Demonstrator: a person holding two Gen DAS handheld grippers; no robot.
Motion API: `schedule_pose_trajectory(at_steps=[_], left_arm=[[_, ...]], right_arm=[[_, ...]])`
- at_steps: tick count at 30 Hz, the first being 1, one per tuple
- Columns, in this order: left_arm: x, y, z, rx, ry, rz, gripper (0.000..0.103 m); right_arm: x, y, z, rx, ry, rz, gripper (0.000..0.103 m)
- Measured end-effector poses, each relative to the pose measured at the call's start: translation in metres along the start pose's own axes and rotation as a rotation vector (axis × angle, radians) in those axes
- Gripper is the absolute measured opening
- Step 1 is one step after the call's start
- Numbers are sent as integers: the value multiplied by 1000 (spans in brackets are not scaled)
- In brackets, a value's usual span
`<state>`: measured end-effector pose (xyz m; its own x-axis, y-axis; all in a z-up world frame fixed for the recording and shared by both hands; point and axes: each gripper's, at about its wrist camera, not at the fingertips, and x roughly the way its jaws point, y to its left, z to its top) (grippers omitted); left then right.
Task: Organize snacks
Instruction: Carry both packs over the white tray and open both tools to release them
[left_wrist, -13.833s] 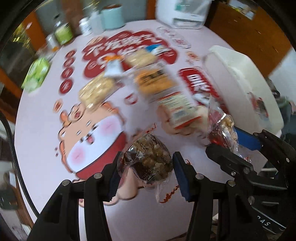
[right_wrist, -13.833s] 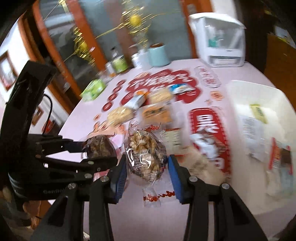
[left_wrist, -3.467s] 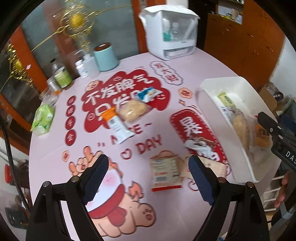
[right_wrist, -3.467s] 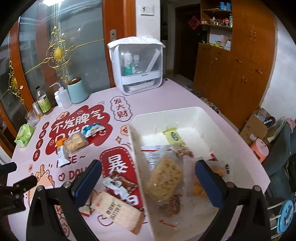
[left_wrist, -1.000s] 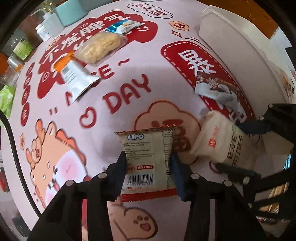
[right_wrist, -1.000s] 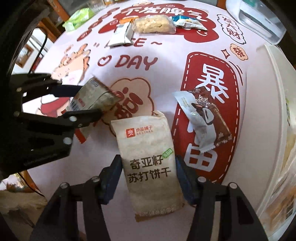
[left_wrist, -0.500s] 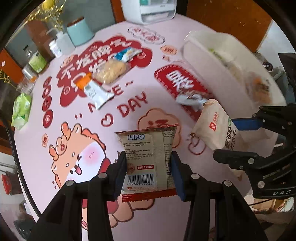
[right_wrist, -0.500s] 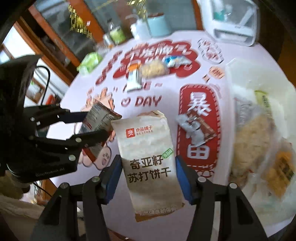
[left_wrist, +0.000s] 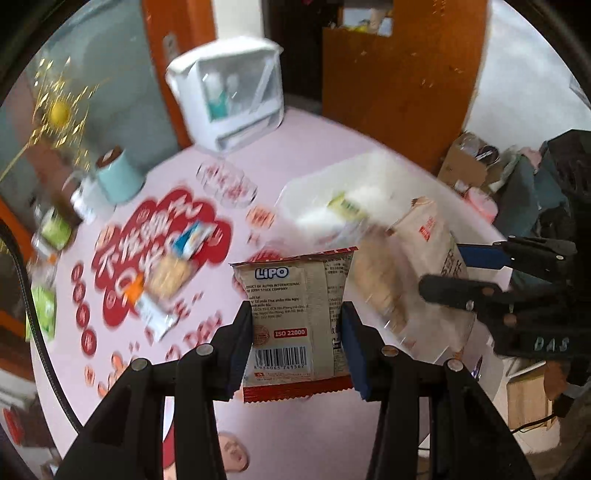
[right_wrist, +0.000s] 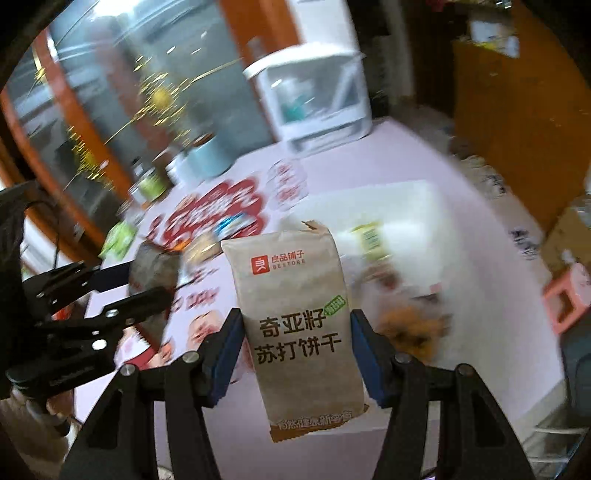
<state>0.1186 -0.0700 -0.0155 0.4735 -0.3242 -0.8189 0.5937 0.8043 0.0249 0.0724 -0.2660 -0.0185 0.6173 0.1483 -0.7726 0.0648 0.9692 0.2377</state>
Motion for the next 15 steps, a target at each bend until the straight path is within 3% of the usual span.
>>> schedule_pose_trajectory(at_steps=[6,15], left_arm=[[1,-36,42,19,-65,-17,45],[40,-76,75,-11,-44,-15,45]], right_arm=[[-19,-42,24,23,-75,-95,58],[8,-68,57,8,-85,-120,58]])
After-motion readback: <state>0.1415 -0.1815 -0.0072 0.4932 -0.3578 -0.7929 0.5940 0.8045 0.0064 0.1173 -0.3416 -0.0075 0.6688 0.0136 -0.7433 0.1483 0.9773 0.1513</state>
